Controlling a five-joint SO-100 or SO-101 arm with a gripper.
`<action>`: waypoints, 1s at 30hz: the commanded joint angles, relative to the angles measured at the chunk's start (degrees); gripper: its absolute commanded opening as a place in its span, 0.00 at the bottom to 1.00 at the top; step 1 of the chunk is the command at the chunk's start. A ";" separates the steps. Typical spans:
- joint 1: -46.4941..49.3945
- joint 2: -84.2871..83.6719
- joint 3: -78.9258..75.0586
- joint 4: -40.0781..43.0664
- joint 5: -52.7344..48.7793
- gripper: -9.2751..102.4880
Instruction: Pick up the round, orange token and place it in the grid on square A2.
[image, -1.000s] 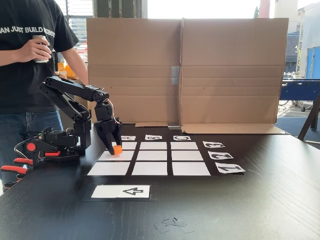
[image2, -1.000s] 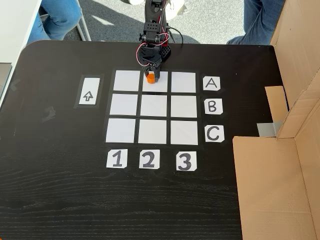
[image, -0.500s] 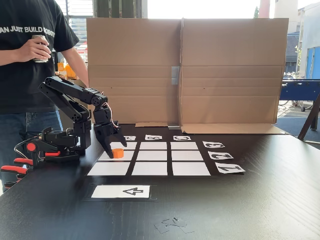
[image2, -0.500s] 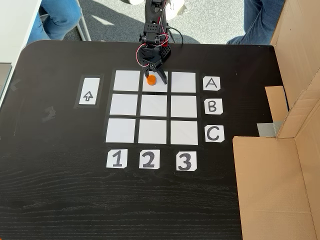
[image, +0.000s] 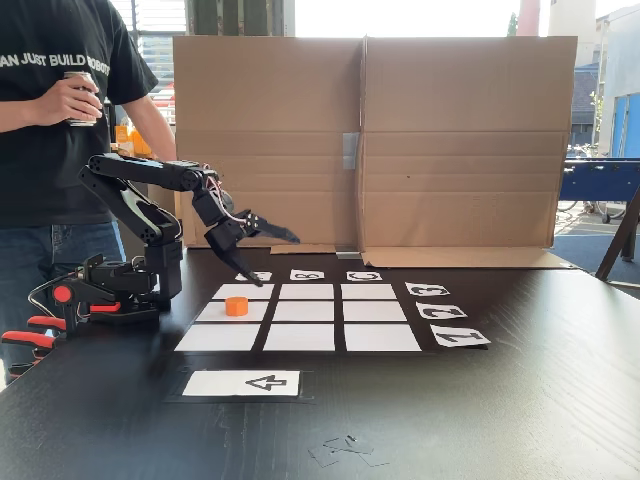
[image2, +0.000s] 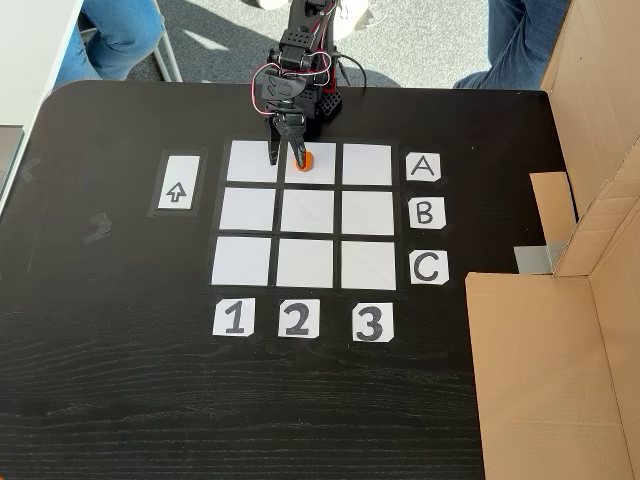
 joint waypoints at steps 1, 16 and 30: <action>2.90 2.20 -8.61 -2.72 4.66 0.55; 30.67 10.81 -17.14 -18.37 15.64 0.55; 69.17 21.53 -8.61 -18.02 32.17 0.08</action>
